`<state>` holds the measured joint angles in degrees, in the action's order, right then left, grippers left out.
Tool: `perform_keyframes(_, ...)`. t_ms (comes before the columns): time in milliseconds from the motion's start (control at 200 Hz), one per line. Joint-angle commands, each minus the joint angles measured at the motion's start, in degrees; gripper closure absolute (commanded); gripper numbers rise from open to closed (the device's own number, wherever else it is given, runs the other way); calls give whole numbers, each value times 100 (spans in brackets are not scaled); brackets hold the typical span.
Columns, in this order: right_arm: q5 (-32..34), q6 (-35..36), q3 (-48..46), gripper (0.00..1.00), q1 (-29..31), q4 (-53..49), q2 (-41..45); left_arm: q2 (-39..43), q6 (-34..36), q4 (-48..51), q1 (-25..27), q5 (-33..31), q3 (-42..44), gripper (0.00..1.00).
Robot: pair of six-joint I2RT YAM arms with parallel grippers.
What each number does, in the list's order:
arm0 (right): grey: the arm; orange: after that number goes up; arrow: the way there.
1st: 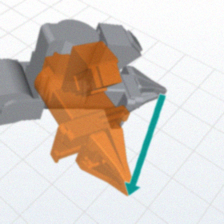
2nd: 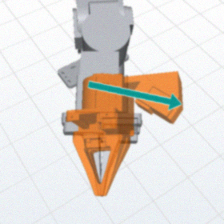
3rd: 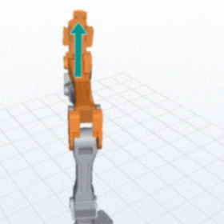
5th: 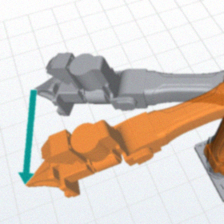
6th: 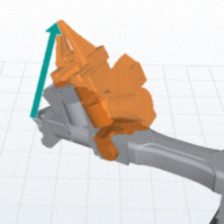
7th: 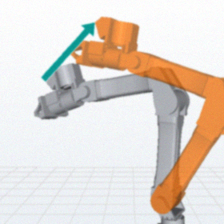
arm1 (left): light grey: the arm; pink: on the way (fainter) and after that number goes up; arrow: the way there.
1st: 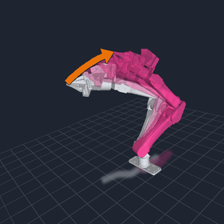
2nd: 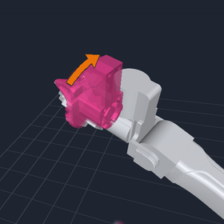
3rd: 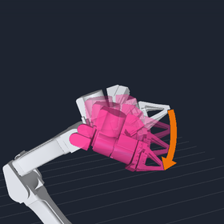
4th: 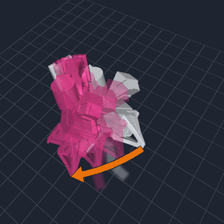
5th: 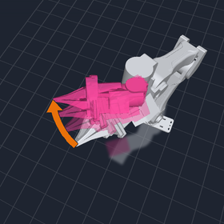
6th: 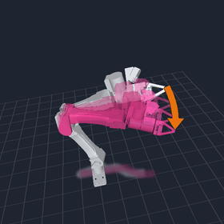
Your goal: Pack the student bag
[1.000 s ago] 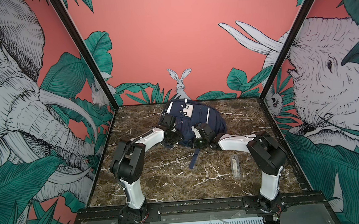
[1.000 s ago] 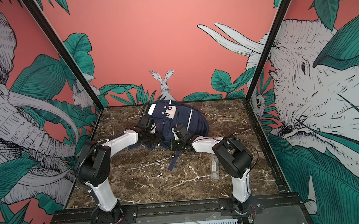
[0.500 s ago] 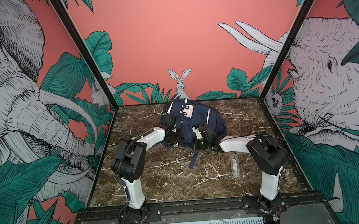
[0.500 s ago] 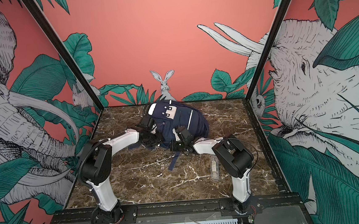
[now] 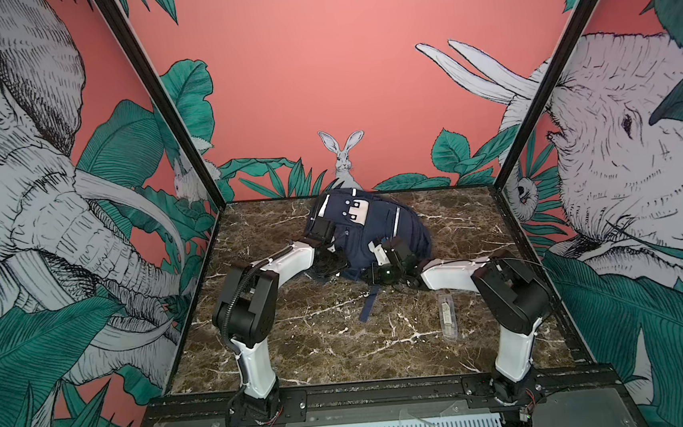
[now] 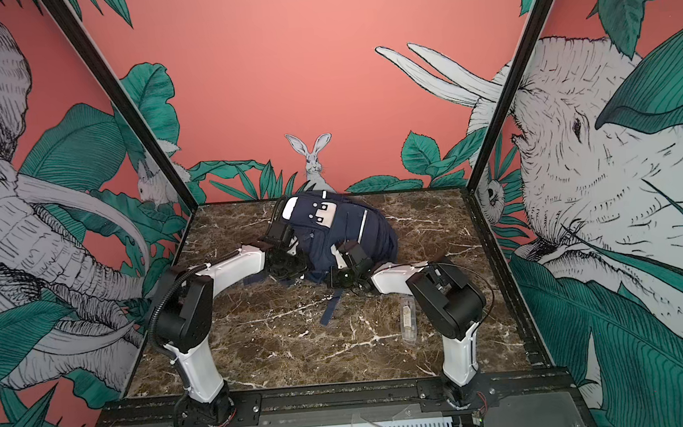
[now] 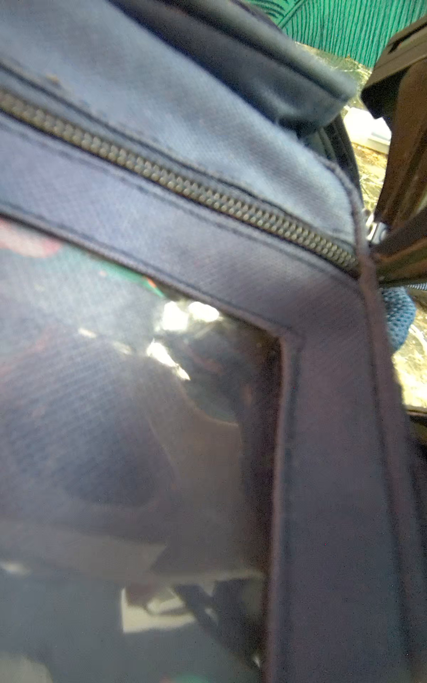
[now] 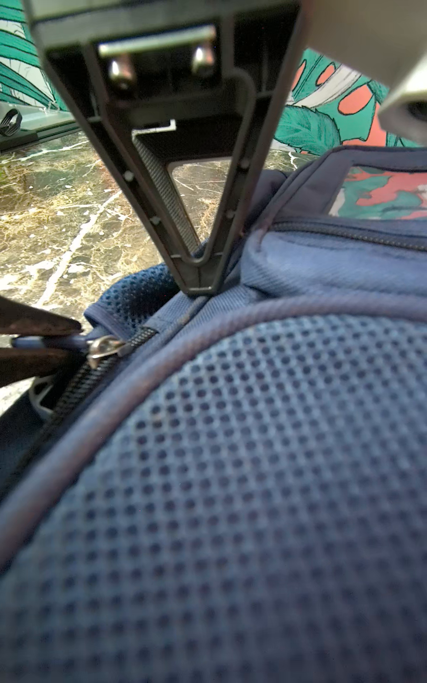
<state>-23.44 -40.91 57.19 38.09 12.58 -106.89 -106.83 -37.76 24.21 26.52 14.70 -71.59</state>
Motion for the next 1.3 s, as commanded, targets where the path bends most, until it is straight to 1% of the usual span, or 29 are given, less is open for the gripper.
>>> perform_keyframes(0, -113, 115, -277, 100, -92, -660, 271, -153, -56, 84, -167, -485, 144, 51)
perform_keyframes(325, -4, 366, -518, 100, -370, -991, 513, -138, -46, 52, -245, -446, 189, 51)
perform_keyframes(605, 128, 704, -758, 100, -849, -1450, 890, -99, -45, -49, -313, -408, 286, 51)
perform_keyframes(805, 177, 966, -854, 100, -1213, -1772, 1095, 81, -65, -187, -332, -423, 448, 51)
perform_keyframes(950, 134, 1083, -835, 100, -1348, -1955, 1153, 123, -57, -313, -358, -410, 549, 52)
perform_keyframes(1105, -279, 946, -799, 100, -1294, -1813, 990, 165, -5, -407, -403, -379, 534, 52)
perform_keyframes(1130, -276, 932, -799, 98, -1279, -1816, 986, 176, 11, -399, -411, -380, 524, 52)
perform_keyframes(1205, -151, 909, -789, 81, -1233, -1891, 1055, 241, 52, -405, -454, -384, 523, 52)
perform_keyframes(1250, -6, 917, -767, 74, -1208, -1997, 1137, 284, 71, -414, -488, -384, 554, 52)
perform_keyframes(1295, 143, 948, -726, 70, -1175, -2145, 1224, 318, 83, -436, -515, -373, 584, 52)
